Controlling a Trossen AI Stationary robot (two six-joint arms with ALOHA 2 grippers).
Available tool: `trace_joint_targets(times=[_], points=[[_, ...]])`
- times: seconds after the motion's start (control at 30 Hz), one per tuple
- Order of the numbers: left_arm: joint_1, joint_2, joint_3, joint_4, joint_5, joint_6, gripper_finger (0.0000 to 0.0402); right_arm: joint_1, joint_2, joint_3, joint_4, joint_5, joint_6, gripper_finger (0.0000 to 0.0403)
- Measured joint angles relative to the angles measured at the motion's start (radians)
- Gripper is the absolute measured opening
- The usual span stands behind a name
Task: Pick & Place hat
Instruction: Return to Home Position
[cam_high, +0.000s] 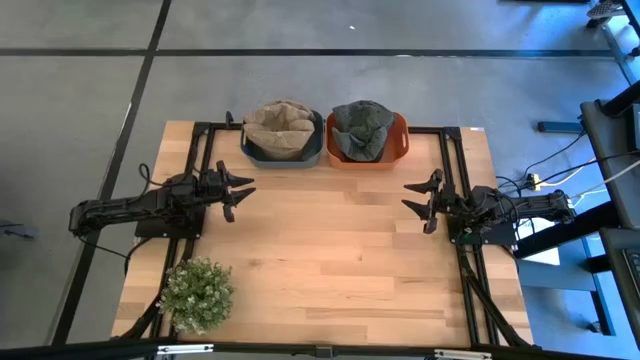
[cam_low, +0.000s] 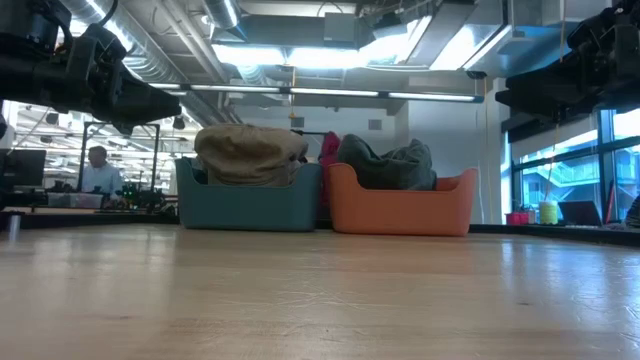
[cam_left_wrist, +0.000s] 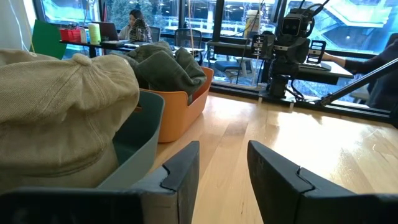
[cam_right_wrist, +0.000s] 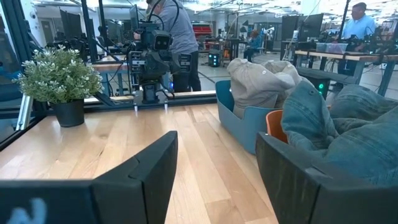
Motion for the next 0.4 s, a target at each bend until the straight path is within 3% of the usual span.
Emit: trace_joint_targets(times=[0.4], points=[[0.0,0.0,0.0,0.0,0.0,0.0,0.0134,0.0,0.0,0.0,0.0,0.0,-0.002,0.0217]])
